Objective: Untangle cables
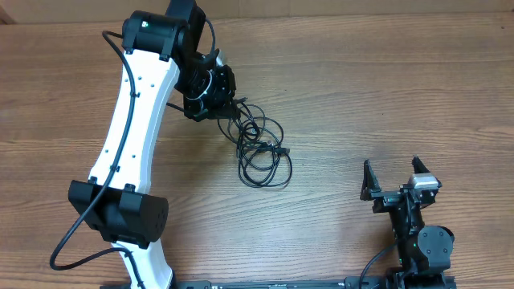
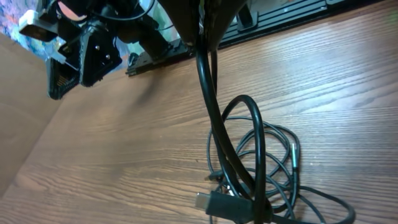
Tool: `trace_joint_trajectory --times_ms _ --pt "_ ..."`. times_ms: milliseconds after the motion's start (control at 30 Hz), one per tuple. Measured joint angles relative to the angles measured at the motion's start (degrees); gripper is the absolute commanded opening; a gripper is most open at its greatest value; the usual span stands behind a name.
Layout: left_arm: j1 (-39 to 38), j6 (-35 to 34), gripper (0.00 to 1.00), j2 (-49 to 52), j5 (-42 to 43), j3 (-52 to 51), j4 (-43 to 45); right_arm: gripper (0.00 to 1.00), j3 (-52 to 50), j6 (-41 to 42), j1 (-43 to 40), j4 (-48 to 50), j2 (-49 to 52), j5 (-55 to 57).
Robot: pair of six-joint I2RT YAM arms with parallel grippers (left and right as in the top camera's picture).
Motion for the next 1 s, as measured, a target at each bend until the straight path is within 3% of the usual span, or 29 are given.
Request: trace_joint_trajectory --times_ms 167,367,467,600,667,1000 --pt "-1.44 0.66 0.04 -1.44 -0.59 -0.02 0.02 1.00 0.00 0.02 0.00 0.04 0.00 0.00" --pt "-6.10 -1.29 0.05 -9.38 -9.14 -0.02 0.00 1.00 0.00 0.00 0.00 0.02 0.00 0.00" --pt "-9.20 -3.26 0.22 -12.63 -14.60 0.04 -0.09 1.00 0.00 0.00 0.00 0.00 0.00 0.00" --pt "-11.96 -6.75 0.32 -13.33 -22.16 -0.20 -0.07 1.00 0.00 0.00 0.00 0.04 0.00 0.00" --pt "-12.02 -7.93 0.44 -12.46 -25.20 -0.70 0.26 1.00 0.00 0.02 0.00 0.02 0.00 0.00" --pt "-9.46 -6.86 0.57 -7.23 -25.99 -1.16 0.76 1.00 0.00 0.00 0.00 0.02 0.00 0.00"
